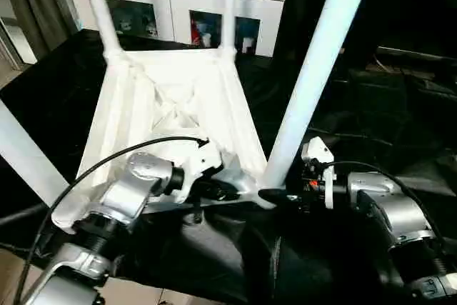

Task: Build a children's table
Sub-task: Rotate leg to tighten

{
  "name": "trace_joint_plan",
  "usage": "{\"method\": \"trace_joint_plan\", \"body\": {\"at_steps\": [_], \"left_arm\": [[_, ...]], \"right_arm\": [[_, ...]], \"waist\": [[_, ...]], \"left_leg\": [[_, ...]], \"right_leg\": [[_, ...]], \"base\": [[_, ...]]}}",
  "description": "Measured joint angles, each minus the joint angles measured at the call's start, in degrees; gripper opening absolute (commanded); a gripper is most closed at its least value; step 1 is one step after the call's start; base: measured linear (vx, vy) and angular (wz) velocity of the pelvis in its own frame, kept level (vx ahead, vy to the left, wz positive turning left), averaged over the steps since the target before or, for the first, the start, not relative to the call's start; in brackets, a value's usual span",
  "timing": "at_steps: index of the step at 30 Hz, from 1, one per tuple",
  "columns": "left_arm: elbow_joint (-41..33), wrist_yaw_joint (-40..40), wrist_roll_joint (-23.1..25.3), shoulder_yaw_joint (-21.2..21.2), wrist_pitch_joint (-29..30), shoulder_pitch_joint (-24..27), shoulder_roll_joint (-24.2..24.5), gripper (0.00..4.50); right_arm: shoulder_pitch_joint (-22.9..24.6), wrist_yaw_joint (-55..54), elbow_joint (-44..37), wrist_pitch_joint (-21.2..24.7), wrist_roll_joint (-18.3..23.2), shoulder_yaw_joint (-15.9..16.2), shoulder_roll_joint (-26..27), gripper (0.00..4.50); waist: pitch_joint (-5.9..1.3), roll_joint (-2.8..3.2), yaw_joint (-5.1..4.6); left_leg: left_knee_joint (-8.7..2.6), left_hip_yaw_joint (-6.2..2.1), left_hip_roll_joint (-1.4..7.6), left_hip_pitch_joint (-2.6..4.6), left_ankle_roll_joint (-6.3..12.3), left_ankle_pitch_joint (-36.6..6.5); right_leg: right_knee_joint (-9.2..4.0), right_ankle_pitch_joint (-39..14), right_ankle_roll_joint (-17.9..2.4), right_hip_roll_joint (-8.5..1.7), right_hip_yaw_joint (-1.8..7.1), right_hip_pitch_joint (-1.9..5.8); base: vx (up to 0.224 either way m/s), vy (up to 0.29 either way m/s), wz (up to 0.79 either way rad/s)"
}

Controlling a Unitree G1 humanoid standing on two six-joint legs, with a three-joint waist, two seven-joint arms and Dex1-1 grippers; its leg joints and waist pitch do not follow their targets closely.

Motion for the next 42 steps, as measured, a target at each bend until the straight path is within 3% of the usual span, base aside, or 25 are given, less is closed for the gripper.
{"method": "trace_joint_plan", "body": {"at_steps": [5, 13, 20, 27, 28, 32, 36, 42], "left_arm": [[-0.35, -0.69, -0.09, 0.00, 0.00, 0.13, 0.27, 0.00], [-0.38, 1.09, 0.09, 0.18, 0.14, 0.39, -0.48, 0.00], [6.14, 15.50, 2.91, 2.48, 0.09, -2.36, -7.50, 0.00], [9.53, 24.28, 4.86, 3.95, 0.32, -3.83, -12.06, 0.00], [9.93, 24.92, 5.04, 3.96, 0.32, -4.03, -12.48, 0.00], [9.78, 24.69, 5.15, 3.91, 0.28, -4.09, -12.51, 0.00], [8.68, 22.14, 4.71, 3.30, 0.37, -4.02, -11.15, 0.00], [5.66, 14.72, 3.91, 2.18, 0.42, -3.05, -6.91, 0.00]], "right_arm": [[-0.01, 0.32, 0.01, 0.11, 0.03, 0.02, 0.03, 2.73], [0.03, -1.28, 0.03, -0.04, -0.42, -0.12, 0.71, 2.52], [-1.80, -21.03, 6.50, -3.10, -2.56, -5.75, 8.91, 2.47], [-4.22, -34.35, 10.45, -5.50, -4.56, -7.67, 14.47, 2.47], [-4.55, -35.11, 10.92, -5.62, -4.88, -8.07, 15.02, 3.02], [-4.52, -34.34, 10.66, -5.42, -4.89, -8.11, 15.08, 3.38], [-4.01, -28.91, 9.16, -4.77, -4.84, -7.09, 12.57, 3.66], [-2.77, -17.81, 6.14, -3.86, -3.80, -4.37, 7.41, 3.66]], "waist": [[0.04, -0.07, 0.06], [0.04, -0.08, 0.12], [0.02, -0.10, -0.81], [-0.15, 0.20, -1.49], [-0.20, 0.28, -1.51], [-0.22, 0.28, -1.44], [-0.18, 0.21, -1.31], [-0.16, 0.15, -1.08]], "left_leg": [[0.00, 0.01, 0.00, -0.02, 0.00, -0.01], [0.08, 0.02, -0.01, 0.00, 0.01, 0.00], [0.36, -0.11, -0.01, 0.34, -0.01, 0.02], [0.41, -0.13, -0.03, 0.31, -0.01, 0.02], [0.41, -0.13, -0.03, 0.31, -0.01, 0.02], [0.36, -0.17, -0.02, 0.30, -0.01, 0.02], [0.30, -0.16, -0.02, 0.21, 0.00, 0.01], [-0.09, -0.11, 0.01, 0.17, -0.02, 0.00]], "right_leg": [[0.00, 0.00, 0.00, 0.00, -0.01, -0.01], [0.04, 0.01, -0.02, -0.01, 0.00, 0.03], [0.02, 0.06, 0.11, -0.02, 0.11, 0.30], [-0.01, 0.07, 0.14, -0.04, 0.14, 0.30], [-0.01, 0.07, 0.14, -0.04, 0.13, 0.30], [-0.01, 0.08, 0.14, -0.03, 0.10, 0.31], [-0.03, 0.18, -0.03, -0.03, 0.08, 0.25], [-0.07, 0.08, 0.08, 0.01, 0.01, 0.10]], "base": [[0.000, 0.000, 0.00], [0.000, 0.000, 0.00], [0.000, 0.000, 0.00], [0.000, 0.000, 0.00], [0.000, 0.000, 0.00], [0.000, 0.000, 0.00], [0.000, 0.000, 0.00], [0.000, 0.000, 0.00]]}}
